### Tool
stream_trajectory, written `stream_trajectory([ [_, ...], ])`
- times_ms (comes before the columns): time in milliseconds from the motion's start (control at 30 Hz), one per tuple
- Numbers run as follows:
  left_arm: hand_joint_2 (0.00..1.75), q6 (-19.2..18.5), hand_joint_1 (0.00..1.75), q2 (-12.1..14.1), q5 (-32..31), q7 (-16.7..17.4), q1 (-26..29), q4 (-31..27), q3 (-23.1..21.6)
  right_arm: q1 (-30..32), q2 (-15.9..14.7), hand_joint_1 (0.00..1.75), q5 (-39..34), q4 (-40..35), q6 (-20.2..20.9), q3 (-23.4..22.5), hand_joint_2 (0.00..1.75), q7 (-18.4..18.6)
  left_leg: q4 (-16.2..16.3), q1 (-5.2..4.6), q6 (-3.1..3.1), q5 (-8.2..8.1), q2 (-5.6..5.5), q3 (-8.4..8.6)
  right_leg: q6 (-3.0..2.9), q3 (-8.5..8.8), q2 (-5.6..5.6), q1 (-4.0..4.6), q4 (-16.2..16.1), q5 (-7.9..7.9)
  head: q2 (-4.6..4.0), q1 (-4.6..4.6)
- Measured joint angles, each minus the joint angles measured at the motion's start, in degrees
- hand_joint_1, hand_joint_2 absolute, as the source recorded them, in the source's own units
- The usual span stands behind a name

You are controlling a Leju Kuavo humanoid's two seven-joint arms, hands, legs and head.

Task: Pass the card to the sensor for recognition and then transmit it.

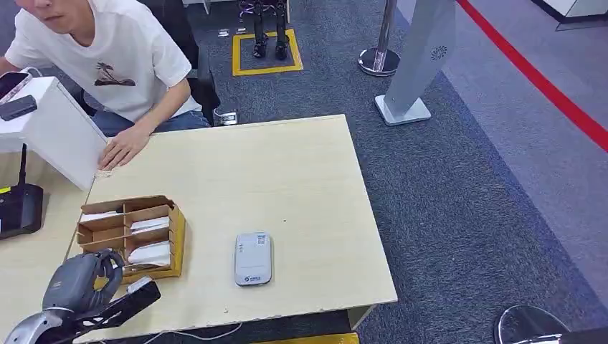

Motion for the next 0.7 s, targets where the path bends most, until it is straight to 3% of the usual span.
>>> stream_trajectory([
  [700, 1.75, 1.05, 1.75, 0.00, -0.19, -0.88, 1.85, -2.36, 0.50, 0.09, 0.00, 0.00, -0.26, -0.02, -0.02, -0.74, 0.00, -0.55, 0.00, 0.00, -0.01, -0.01, 0.01, 0.00, 0.00, -0.01, 0.01, 0.00, 0.00, -0.01, -0.02, 0.02],
])
